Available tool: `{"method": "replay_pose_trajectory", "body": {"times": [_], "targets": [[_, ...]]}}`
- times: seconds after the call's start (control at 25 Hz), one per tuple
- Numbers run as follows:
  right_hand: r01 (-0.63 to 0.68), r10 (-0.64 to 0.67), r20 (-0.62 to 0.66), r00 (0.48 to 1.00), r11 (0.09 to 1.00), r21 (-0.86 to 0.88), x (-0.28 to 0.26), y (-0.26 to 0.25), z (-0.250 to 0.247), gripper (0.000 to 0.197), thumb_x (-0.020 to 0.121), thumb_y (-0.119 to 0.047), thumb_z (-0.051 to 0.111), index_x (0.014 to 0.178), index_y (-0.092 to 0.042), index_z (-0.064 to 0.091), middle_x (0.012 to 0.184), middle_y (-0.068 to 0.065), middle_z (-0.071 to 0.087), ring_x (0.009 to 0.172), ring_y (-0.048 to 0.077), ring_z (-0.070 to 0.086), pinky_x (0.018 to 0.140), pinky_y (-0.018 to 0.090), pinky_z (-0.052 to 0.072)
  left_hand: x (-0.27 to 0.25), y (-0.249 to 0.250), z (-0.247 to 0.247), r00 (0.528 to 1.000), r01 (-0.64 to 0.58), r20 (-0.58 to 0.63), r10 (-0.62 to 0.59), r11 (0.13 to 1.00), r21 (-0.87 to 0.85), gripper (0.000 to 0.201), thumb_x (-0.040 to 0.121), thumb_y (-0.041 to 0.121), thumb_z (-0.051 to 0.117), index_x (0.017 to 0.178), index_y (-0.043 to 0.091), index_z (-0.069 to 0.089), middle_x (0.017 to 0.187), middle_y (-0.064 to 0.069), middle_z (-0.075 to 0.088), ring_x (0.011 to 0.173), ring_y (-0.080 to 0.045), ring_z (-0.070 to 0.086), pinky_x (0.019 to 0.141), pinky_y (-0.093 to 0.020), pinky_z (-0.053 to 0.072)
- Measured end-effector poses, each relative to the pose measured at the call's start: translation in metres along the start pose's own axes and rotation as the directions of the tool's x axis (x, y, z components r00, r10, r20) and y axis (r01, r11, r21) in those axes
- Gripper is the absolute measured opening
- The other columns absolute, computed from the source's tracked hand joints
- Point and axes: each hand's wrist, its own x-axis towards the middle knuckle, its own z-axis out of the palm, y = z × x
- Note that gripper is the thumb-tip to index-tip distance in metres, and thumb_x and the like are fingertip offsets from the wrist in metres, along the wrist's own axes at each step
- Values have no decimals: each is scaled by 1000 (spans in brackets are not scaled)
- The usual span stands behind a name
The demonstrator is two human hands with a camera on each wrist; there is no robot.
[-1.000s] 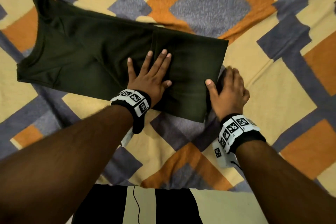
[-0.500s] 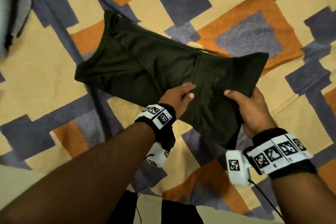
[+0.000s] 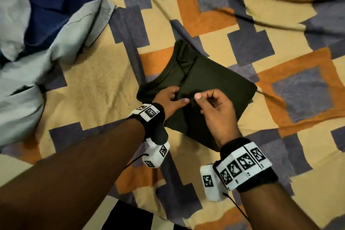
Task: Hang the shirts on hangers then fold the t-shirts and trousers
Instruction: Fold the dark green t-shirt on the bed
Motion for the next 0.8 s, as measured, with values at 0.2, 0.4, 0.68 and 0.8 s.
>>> {"method": "replay_pose_trajectory", "body": {"times": [0.2, 0.4, 0.68, 0.8], "targets": [[149, -220, -106, 970, 877, -457, 34, 23, -17, 15, 86, -20, 68, 99, -13, 63, 112, 5, 56, 105, 23, 56, 97, 32, 43, 10, 6, 2, 999, -19, -30, 19, 1000, 0, 58, 77, 22, 76, 130, 16, 53, 129, -7, 58, 123, -18, 51, 105, -34, 40], [173, -189, 76, 979, 575, -800, 52, 28, -13, 60, 91, -33, 59, 145, -20, 37, 158, 9, 21, 145, 30, 17, 114, 47, 20, 8, 13, -8, 993, -119, -22, 119, 993, 6, 46, 86, 7, 66, 130, 15, 56, 125, 0, 61, 122, -15, 53, 104, -28, 40], [231, -291, 95, 952, 478, -848, 55, 22, 12, 64, 94, -50, 34, 152, -29, 16, 162, 4, 6, 148, 27, 3, 116, 52, 6, 4, 22, -47, 957, -256, -140, 255, 967, 13, 41, 86, 1, 63, 126, 13, 60, 115, 6, 62, 112, -9, 57, 99, -19, 41], [250, -223, 176, 959, 368, -895, 62, 31, 32, 64, 96, -53, 34, 153, -29, 15, 162, 4, 7, 148, 29, 3, 115, 57, 4, 11, 7, -74, 970, -115, -195, 147, 980, 164, 47, 85, 7, 68, 130, 15, 57, 120, -4, 63, 113, -17, 57, 96, -19, 38]]}}
